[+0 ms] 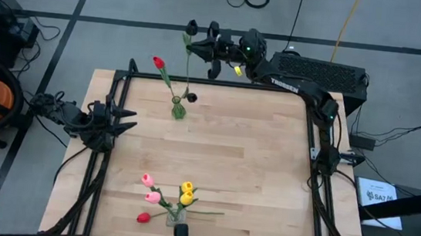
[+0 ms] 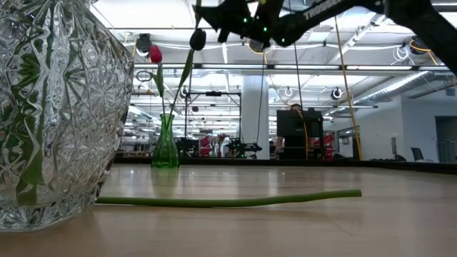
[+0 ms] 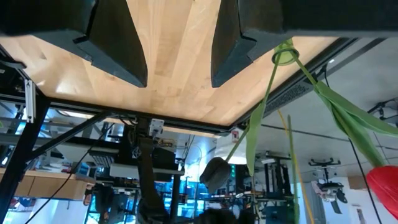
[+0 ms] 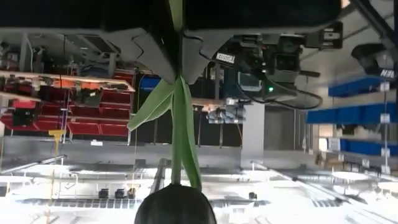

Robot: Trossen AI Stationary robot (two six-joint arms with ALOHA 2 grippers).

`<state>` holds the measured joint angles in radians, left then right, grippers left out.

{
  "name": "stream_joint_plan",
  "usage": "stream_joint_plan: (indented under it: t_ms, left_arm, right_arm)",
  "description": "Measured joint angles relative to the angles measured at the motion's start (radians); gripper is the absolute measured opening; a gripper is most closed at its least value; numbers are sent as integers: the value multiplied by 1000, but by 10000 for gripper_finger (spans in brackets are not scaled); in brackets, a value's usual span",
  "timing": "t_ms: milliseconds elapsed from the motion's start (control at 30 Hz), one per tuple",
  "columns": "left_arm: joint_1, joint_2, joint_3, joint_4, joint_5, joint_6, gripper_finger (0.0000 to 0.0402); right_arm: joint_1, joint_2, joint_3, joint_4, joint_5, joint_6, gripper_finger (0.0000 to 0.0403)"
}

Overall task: Sort flowers into vase by color
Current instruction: Put the black flower into the green vase

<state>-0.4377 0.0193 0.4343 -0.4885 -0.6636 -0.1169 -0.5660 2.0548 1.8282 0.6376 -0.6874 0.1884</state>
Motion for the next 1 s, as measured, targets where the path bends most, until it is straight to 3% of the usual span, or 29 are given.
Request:
stream_joint_plan:
  t_ms: [167, 300, 800, 1000]
  left_arm:
    - [0, 0, 0, 0, 0, -5, 185]
    - [0, 0, 0, 0, 0, -2, 185]
    - [0, 0, 0, -2, -10, 2, 185]
    - [0, 0, 0, -3, -26, 2, 185]
  right_arm:
    - [-3, 82, 0, 179, -42, 129, 0]
    - [9, 119, 0, 213, -56, 178, 0]
    - [31, 154, 0, 255, -14, 137, 0]
    - [47, 154, 0, 160, 11, 52, 0]
